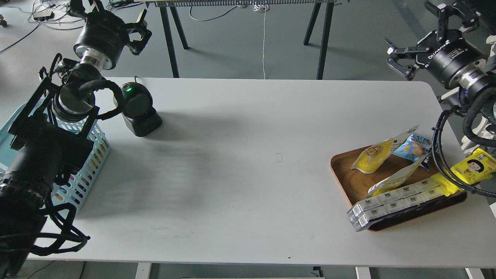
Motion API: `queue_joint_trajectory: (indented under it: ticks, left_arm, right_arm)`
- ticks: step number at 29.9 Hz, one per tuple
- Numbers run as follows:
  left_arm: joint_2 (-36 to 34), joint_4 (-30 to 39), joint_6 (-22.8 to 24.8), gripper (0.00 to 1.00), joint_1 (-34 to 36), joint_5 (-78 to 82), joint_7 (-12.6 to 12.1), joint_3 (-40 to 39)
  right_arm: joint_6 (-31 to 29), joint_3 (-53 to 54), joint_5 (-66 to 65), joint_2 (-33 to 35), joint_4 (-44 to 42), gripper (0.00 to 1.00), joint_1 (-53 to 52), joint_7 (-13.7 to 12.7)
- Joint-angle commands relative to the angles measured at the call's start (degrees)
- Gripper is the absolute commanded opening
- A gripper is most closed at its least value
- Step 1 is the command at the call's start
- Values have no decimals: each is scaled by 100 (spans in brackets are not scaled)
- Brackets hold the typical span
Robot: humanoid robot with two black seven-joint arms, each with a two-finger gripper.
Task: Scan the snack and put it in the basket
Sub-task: 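Raise the right gripper and move it over the wooden snack tray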
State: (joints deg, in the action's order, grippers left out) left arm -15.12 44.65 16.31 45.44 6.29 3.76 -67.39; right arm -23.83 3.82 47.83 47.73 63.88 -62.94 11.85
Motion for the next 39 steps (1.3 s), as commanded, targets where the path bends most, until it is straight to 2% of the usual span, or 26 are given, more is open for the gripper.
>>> queue_joint_trajectory:
  ticks: [1,11,17,23,27,31,39]
  left_arm:
    - [-9,-1,-31,100,0,4,-7,-3]
    - [-9,8,-5,100,0,-5,-51,6]
    - [-62,412,-49,100,-53,4,-51,41]
    - [-105,421,-75,100,-35,4,-24,41]
    - [-114,421,-58,100,-44,4,-51,50]
    - [-123,421,-14,100,-44,4,-33,50]
    - [-132,421,13,100,-44,-5,-24,50]
  right_arm:
    - [-25,-4,-19,0,11,99,10,19]
    - [-25,49,-450,8,19,99,19,116]
    - [-25,40,-555,122,46,99,19,125]
    - [28,40,-661,166,177,99,-7,116]
    - [63,136,-1002,561,756,99,-86,107]
    - [431,488,-1539,843,1012,99,-113,72]
    - [854,304,-1610,1511,1601,99,-437,55]
